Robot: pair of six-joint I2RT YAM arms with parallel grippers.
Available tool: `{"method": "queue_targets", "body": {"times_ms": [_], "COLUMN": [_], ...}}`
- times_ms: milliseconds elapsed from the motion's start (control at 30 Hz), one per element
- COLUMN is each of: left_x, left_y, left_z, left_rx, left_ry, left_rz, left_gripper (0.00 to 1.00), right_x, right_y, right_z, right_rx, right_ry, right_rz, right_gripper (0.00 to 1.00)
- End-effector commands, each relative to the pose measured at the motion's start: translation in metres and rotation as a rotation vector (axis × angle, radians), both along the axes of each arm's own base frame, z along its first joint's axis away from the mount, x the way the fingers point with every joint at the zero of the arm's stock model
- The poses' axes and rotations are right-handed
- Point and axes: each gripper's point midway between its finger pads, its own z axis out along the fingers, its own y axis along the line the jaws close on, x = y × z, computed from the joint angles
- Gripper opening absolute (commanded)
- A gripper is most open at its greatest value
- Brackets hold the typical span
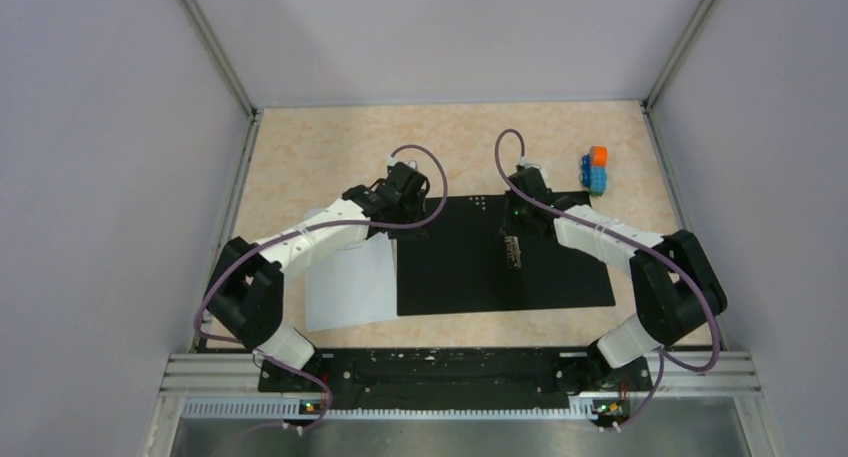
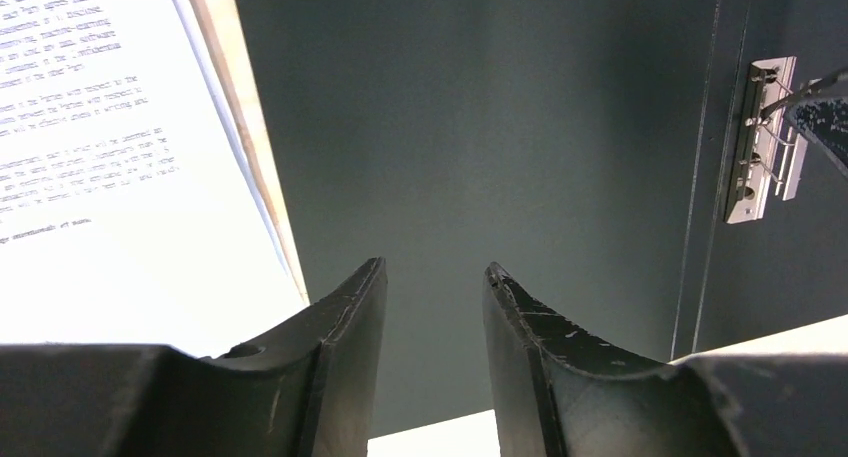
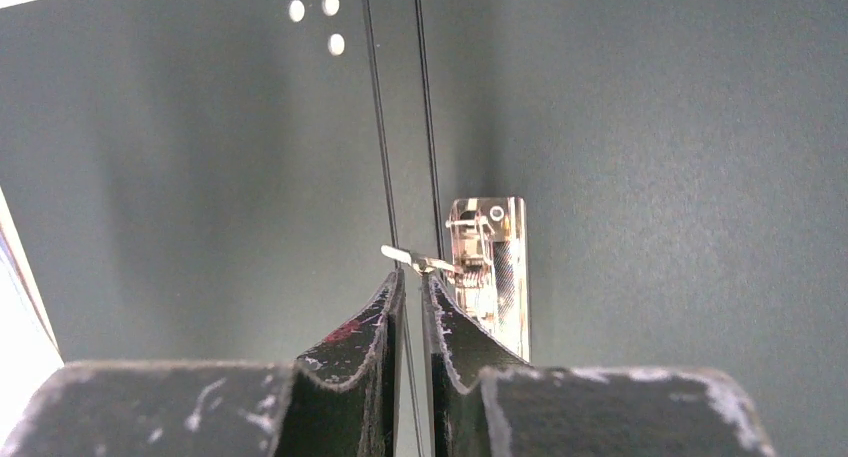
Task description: Put the files into the folder
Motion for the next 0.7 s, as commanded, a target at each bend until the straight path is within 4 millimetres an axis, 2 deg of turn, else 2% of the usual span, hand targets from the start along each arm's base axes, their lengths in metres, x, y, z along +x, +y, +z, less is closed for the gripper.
{"method": "queue_targets", "body": {"times_ms": [0, 233, 400, 500, 533, 667], "left_x": [0.009, 0.014, 0.019, 0.024, 0.026, 0.027], "left_y": [0.008, 0.030, 0.063, 0.099, 0.118, 0.176], "left_z": [0.036, 0.051, 0.058, 0.064, 0.065, 0.056], "left_rx": [-0.004, 0.015, 0.016, 0.016, 0.023, 0.023], "left_ry": [-0.091, -0.134, -0.156, -0.184, -0.194, -0.223], "left_rz": [0.014, 0.064, 0.167, 0.282, 0.345, 0.537], "left_gripper": [0.46, 0.53, 0.63, 0.71, 0.73, 0.81], "right_x": [0.031, 0.047, 0.050, 0.048, 0.045, 0.034], "right_y": [-0.002, -0.002, 0.005, 0.011, 0.015, 0.051], "right_z": [0.010, 0.002, 0.024, 0.045, 0.053, 0.080], "right_rx": [-0.028, -0.071, -0.036, -0.018, -0.011, 0.049], "right_ry": [-0.061, -0.047, -0.080, -0.101, -0.112, -0.160], "right_rz": [-0.019, -0.010, 0.020, 0.044, 0.058, 0.149], "right_gripper": [0.12, 0.12, 0.26, 0.37, 0.42, 0.56]}}
